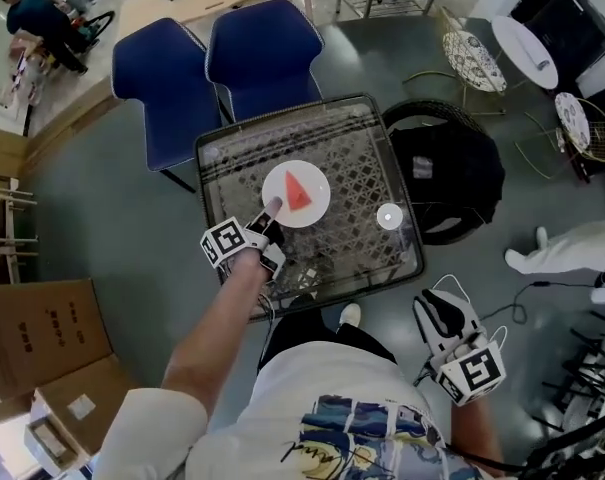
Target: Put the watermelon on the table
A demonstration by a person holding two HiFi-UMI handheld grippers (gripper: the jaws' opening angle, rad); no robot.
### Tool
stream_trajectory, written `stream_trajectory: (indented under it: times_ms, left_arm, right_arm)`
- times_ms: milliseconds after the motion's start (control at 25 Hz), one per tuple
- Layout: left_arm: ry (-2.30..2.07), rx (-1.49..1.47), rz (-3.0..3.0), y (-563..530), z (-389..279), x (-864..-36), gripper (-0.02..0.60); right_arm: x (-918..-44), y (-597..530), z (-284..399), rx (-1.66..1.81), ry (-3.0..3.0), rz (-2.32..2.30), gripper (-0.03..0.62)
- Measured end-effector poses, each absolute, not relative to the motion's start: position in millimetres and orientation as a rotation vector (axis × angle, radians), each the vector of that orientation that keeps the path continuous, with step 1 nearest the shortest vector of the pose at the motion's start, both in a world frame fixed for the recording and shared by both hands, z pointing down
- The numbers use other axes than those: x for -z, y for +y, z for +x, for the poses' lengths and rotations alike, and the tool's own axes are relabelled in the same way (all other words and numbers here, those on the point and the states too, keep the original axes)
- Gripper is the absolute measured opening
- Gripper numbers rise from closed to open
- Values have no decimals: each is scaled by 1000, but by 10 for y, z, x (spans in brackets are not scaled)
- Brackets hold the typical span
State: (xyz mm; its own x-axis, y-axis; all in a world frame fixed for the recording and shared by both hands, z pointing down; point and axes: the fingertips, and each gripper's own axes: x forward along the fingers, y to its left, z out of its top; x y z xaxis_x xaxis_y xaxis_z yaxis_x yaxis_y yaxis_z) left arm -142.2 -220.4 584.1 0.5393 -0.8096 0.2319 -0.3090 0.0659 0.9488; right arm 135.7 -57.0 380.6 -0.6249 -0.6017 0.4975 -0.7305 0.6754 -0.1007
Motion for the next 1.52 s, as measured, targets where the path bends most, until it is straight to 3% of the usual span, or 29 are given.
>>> stream_trajectory:
  times_ms: [560, 1320, 1520]
  left_arm:
    - [-1033, 336, 1438, -3438, -1505, -7060, 26]
    - [-1164, -3, 1498, -3842, -1597, -7382, 29]
    - [-1267, -196, 1539, -3854, -1642, -7419, 81]
  right_arm:
    - [-4051, -852, 1373, -570, -2253, 1159, 66]
    - [-4221, -1032, 1236, -627, -2215, 1129, 66]
    - [-4216, -1055, 1216, -629, -2215, 1130, 66]
